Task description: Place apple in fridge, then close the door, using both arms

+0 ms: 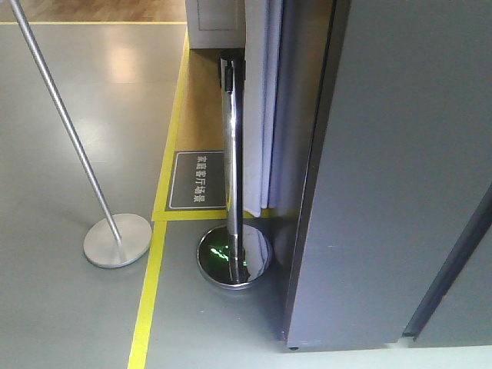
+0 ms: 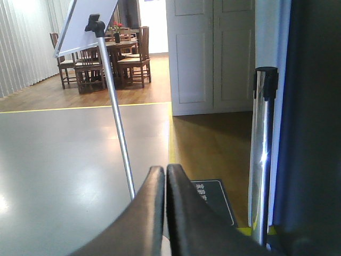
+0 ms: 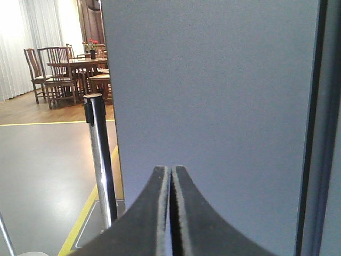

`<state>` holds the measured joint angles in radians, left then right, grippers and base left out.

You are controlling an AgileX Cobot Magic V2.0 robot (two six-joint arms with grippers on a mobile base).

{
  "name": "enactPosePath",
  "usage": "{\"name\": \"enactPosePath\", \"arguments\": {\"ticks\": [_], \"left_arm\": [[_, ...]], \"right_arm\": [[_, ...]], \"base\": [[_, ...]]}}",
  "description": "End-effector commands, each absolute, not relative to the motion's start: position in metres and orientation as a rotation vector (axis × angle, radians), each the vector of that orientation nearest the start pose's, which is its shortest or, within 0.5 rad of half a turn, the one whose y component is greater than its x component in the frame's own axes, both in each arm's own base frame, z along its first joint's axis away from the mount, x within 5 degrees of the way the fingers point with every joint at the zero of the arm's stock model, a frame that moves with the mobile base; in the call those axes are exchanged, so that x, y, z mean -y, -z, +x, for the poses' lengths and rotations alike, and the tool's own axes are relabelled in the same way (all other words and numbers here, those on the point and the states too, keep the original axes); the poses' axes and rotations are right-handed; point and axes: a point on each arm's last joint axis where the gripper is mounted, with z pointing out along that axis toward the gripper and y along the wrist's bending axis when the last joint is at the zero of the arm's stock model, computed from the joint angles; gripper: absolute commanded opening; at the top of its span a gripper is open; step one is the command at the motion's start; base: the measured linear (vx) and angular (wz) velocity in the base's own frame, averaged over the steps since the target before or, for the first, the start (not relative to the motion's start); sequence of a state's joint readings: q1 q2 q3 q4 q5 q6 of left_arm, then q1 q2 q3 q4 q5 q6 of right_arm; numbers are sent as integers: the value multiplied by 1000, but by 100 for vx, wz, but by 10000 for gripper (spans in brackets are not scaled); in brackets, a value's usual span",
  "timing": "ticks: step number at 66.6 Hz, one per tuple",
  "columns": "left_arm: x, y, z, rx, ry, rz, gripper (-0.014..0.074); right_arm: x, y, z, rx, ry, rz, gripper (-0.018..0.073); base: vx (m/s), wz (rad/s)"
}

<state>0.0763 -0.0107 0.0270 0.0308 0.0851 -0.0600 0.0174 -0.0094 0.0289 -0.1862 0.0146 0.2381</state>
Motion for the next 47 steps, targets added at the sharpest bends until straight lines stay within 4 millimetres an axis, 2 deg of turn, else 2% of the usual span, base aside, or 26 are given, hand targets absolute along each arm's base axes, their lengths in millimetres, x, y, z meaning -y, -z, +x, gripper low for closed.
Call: {"name": "enactPosePath", "arguments": {"ticks": [1,47], "left_arm": [[-4,-199,56,-1511,-29,-90,-8],[-4,-199,56,-1511,-29,-90,-8]], "right_arm": [[-2,-207,56,-1446,-50,10,-3],[-2,-207,56,-1445,-50,10,-3]], "base": [[0,0],[0,0]]}}
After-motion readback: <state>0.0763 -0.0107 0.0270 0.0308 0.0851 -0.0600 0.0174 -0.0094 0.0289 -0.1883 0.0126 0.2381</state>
